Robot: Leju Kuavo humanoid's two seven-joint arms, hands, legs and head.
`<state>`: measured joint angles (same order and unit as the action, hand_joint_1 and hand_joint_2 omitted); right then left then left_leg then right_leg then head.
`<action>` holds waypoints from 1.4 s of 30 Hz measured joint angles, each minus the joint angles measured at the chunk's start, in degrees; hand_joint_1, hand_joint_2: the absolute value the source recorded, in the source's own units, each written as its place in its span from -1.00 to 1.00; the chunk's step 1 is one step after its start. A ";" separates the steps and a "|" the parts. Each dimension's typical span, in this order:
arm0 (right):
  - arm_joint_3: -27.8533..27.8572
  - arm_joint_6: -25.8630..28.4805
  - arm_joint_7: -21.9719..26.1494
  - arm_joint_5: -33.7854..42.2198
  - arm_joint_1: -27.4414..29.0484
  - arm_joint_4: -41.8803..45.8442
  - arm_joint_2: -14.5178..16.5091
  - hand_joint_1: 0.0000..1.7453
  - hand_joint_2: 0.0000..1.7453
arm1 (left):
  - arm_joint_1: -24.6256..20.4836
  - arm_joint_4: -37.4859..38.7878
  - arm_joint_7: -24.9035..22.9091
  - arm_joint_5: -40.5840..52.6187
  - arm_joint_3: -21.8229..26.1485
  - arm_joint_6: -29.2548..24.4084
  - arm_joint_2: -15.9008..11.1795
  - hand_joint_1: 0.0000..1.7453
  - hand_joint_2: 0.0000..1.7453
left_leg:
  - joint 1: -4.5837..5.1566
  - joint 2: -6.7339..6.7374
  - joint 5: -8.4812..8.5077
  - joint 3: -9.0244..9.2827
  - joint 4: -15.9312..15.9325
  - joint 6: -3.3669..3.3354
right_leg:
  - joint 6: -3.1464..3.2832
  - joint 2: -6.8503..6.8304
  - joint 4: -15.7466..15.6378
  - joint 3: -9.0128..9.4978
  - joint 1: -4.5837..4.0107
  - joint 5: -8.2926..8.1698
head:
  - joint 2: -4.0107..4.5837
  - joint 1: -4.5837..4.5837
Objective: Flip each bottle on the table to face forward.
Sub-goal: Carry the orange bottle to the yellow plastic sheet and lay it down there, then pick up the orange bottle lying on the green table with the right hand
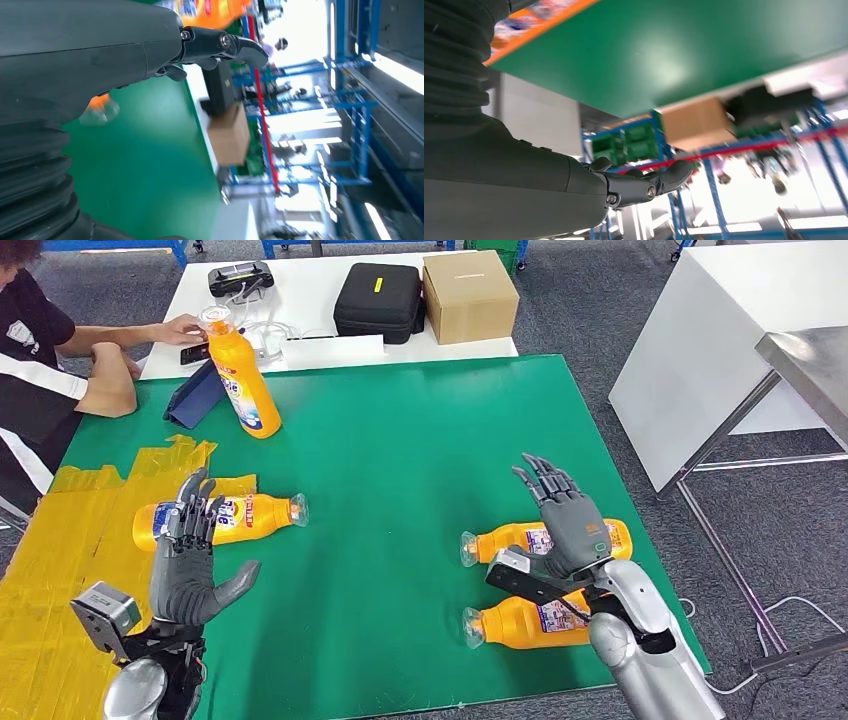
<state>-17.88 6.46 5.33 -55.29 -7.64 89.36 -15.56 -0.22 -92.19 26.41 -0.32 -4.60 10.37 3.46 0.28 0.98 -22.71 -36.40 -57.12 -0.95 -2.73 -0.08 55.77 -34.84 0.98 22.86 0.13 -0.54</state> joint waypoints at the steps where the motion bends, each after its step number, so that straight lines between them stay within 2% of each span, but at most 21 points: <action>1: 0.32 -0.62 -0.19 -0.18 -0.22 -0.79 -0.60 -1.00 1.00 | 0.32 -0.46 -0.06 -0.71 -0.37 0.81 0.04 -1.00 1.00 | 0.00 0.00 0.00 0.00 0.00 0.00 | 0.00 0.00 0.00 0.00 0.00 0.00 | 0.00 0.00; 13: 0.92 -4.80 -1.72 -1.11 -2.19 -8.57 -4.51 -1.00 1.00 | 1.11 -1.73 -1.11 -4.50 -2.92 5.42 0.42 -1.00 1.00 | -0.01 0.00 0.01 0.00 0.00 -0.01 | 0.00 0.00 0.00 0.00 0.00 0.00 | 0.00 -0.01; 22: 0.28 -6.99 -1.99 -1.67 -4.04 -15.13 -4.85 -1.00 1.00 | 0.28 -1.73 -1.41 -4.53 -5.40 6.28 0.67 -1.00 1.00 | -0.01 -0.01 0.01 0.00 0.00 -0.01 | -0.01 0.00 0.01 0.00 0.00 0.00 | 0.00 -0.01; 32: -0.92 -7.85 -5.34 -4.88 -7.27 -22.97 -4.86 -1.00 1.00 | -1.04 -1.67 -1.93 -4.26 -6.66 6.08 0.69 -1.00 1.00 | 0.00 -0.01 0.02 0.00 0.00 -0.01 | -0.01 0.00 0.01 0.00 0.00 0.00 | 0.00 -0.01; 33: -0.99 -7.97 -5.80 -5.39 -7.74 -23.90 -4.86 -0.89 1.00 | -1.15 -1.61 -1.98 -4.24 -6.74 6.00 0.70 -1.00 1.00 | 0.00 -0.01 0.02 0.00 -0.01 -0.02 | -0.01 0.00 0.01 0.00 0.00 0.00 | 0.00 -0.01; 34: -1.08 -8.07 -6.27 -5.94 -8.32 -24.98 -4.86 -0.51 1.00 | -1.28 -1.55 -2.04 -4.21 -6.84 5.94 0.71 -1.00 1.00 | 0.00 0.00 0.02 0.01 -0.01 -0.02 | -0.01 0.01 0.00 0.00 0.00 -0.01 | 0.00 -0.01; 36: -1.26 -8.14 -6.99 -6.83 -9.45 -26.97 -4.84 0.46 1.00 | -1.53 -1.41 -2.13 -4.18 -6.95 5.93 0.78 -1.00 1.00 | 0.00 0.01 0.01 0.03 -0.01 -0.02 | -0.01 0.02 0.00 0.02 0.00 -0.01 | 0.00 -0.01; 37: -1.37 -8.14 -7.27 -7.15 -9.99 -27.87 -4.82 0.86 1.00 | -1.66 -1.34 -2.16 -4.16 -6.98 5.93 0.81 -1.00 1.00 | 0.00 0.01 0.02 0.05 -0.01 -0.02 | -0.01 0.02 0.00 0.03 0.00 -0.01 | 0.00 -0.01; 38: -1.47 -8.14 -7.53 -7.44 -10.51 -28.71 -4.79 0.97 1.00 | -1.79 -1.25 -2.21 -4.16 -6.99 5.93 0.84 -1.00 1.00 | 0.00 0.02 0.03 0.06 -0.01 -0.03 | -0.02 0.01 0.00 0.05 0.00 -0.01 | 0.00 -0.01; 39: -1.56 -8.14 -7.77 -7.70 -10.98 -29.55 -4.73 1.00 1.00 | -1.89 -1.14 -2.26 -4.16 -7.01 5.93 0.87 -1.00 1.00 | 0.00 0.02 0.04 0.08 -0.01 -0.05 | -0.02 0.01 0.00 0.07 0.00 -0.01 | 0.00 -0.01; 42: -1.83 -7.94 -8.13 -8.27 -12.10 -31.74 -4.45 1.00 1.00 | -2.05 -0.86 -2.43 -4.20 -7.03 5.93 0.98 -1.00 1.00 | 0.00 0.01 0.07 0.09 -0.01 -0.10 | -0.04 0.00 0.00 0.11 0.00 -0.03 | 0.00 -0.01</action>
<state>-19.71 -1.48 -2.80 -63.56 -19.74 57.62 -20.00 -2.27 -93.06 23.98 -4.52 -11.63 16.31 4.44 0.27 0.99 -22.64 -36.31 -57.13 -1.05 -2.77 -0.08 55.76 -34.73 0.98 22.83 0.13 -0.55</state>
